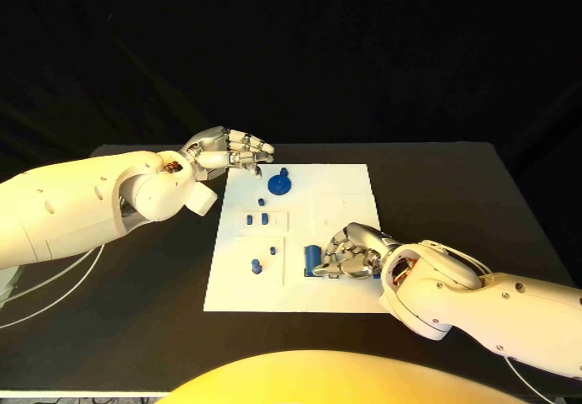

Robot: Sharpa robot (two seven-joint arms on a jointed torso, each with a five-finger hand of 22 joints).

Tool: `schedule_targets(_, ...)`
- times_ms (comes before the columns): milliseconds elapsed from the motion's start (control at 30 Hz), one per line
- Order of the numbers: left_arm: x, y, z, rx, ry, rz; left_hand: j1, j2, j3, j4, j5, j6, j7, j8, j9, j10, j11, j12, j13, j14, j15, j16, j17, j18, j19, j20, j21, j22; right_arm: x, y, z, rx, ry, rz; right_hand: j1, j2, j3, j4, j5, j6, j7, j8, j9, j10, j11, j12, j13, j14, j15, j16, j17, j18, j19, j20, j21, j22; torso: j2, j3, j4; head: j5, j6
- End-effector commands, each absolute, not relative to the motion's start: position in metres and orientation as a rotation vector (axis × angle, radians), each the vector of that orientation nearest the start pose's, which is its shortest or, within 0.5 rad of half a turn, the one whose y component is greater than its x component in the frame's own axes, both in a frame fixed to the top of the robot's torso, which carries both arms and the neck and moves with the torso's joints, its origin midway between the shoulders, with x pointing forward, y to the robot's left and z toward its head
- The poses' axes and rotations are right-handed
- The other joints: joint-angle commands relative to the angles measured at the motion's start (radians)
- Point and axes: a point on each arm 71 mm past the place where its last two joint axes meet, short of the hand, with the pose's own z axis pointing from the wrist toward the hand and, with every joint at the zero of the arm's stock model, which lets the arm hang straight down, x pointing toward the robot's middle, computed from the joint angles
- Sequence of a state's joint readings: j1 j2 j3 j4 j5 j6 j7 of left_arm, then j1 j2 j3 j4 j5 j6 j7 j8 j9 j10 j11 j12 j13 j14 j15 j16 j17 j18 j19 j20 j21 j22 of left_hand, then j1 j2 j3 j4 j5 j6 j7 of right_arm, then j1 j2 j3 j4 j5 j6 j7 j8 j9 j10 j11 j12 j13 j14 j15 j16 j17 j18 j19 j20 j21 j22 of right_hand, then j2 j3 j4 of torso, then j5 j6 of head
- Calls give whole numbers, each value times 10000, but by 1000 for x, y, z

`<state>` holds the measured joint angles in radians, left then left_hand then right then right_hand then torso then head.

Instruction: Assemble the parts on the task board

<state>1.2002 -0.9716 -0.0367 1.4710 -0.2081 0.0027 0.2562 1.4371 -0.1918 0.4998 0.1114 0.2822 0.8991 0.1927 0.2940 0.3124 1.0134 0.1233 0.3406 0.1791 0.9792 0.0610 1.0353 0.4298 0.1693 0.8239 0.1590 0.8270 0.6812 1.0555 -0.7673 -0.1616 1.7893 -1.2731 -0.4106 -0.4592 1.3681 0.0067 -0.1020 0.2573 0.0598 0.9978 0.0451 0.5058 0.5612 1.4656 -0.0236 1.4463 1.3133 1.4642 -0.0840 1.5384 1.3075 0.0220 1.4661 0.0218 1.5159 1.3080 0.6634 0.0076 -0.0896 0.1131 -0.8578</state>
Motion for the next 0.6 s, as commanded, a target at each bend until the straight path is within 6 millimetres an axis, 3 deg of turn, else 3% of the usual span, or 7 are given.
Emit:
schedule_targets(33,485,269,-185,-9196,17071,-15334,39,81,57,-35,46,-26,-12,53,-12,-29,43,-11,-8,-17,-17,-60,11,135,79,0,-16,8,377,-119,-270,903,20335,6900,306,45,79,32,28,53,-38,-59,-31,348,-63,-70,1708,902,-87,-29,1828,-126,961,-83,57,2502,-5,7,-9,10,-12)
schedule_targets(267,485,269,-185,-9190,17077,-15318,48,82,60,-44,46,-24,-13,54,-11,-27,42,-10,-8,-17,-18,-62,12,135,80,-2,-14,10,375,-122,-271,846,20370,6917,416,-64,149,63,20,79,-30,-80,-67,350,-61,-71,1713,904,-89,-26,1837,-128,962,-85,67,2504,-7,8,-11,14,-8)
schedule_targets(600,484,270,-185,-9195,17082,-15301,48,82,60,-44,46,-24,-13,54,-11,-27,42,-10,-8,-17,-18,-62,12,135,80,-2,-14,10,372,-123,-269,970,20247,7169,34,-338,225,349,17,148,20,-96,-131,349,-16,-94,1714,901,-54,-34,1824,-123,957,-64,41,2498,0,13,-7,2,-30)
